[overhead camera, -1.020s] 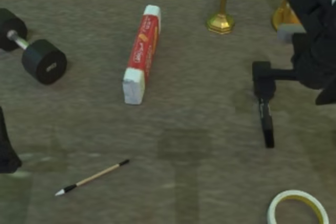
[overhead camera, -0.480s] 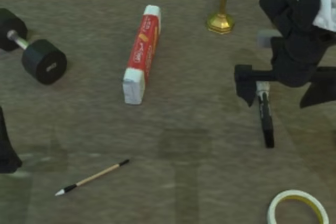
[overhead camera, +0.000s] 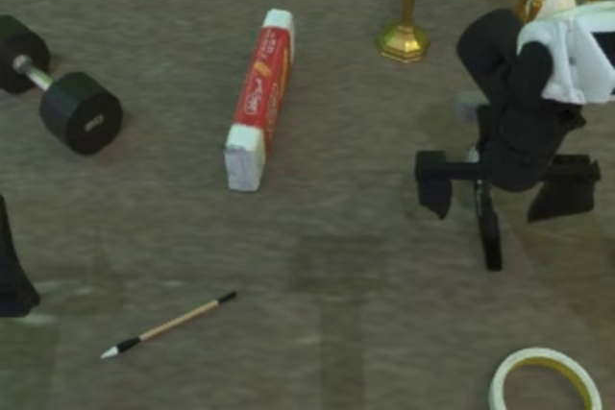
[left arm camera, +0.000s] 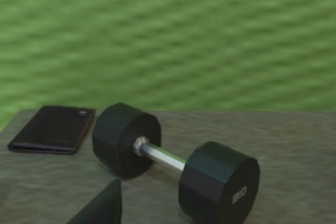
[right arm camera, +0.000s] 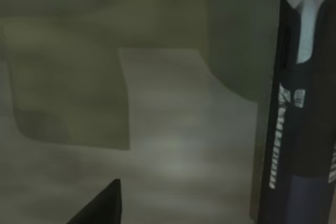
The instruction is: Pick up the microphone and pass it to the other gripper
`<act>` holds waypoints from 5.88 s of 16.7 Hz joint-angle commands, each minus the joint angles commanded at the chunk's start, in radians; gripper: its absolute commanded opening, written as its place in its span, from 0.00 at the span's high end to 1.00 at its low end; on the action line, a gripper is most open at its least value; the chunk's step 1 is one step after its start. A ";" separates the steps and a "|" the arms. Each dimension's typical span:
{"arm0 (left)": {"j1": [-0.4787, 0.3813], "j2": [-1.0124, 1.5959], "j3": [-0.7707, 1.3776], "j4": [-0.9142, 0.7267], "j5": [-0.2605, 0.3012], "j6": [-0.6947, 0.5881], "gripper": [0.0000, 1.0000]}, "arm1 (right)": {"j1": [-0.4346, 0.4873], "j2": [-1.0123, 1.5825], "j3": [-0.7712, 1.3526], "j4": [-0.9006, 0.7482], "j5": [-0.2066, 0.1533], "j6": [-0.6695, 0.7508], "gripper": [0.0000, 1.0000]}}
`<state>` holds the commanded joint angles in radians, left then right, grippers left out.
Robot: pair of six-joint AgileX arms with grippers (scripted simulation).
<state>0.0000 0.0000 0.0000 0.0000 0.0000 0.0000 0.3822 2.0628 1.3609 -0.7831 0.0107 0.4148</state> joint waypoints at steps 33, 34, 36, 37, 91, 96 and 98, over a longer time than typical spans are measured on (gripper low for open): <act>0.000 0.000 0.000 0.000 0.000 0.000 0.00 | 0.000 0.011 -0.049 0.126 0.030 -0.030 1.00; 0.000 0.000 0.000 0.000 0.000 0.000 0.00 | 0.001 0.006 -0.055 0.157 0.020 -0.039 1.00; 0.000 0.000 0.000 0.000 0.000 0.000 0.00 | 0.003 -0.011 -0.075 0.246 -0.010 -0.063 1.00; 0.000 0.000 0.000 0.000 0.000 0.000 0.00 | 0.003 -0.023 -0.089 0.305 -0.029 -0.078 1.00; -0.363 0.456 0.312 0.152 -0.131 0.022 0.00 | 0.241 -0.541 -0.540 1.531 -0.169 -0.379 1.00; -0.640 0.839 0.555 0.272 -0.237 0.036 0.00 | 0.241 -0.541 -0.540 1.531 -0.169 -0.379 1.00; -0.731 0.960 0.632 0.310 -0.270 0.041 0.00 | 0.241 -0.541 -0.540 1.531 -0.169 -0.379 1.00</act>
<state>-0.7309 0.9603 0.6320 0.3099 -0.2697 0.0405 0.6236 1.5214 0.8213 0.7477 -0.1584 0.0360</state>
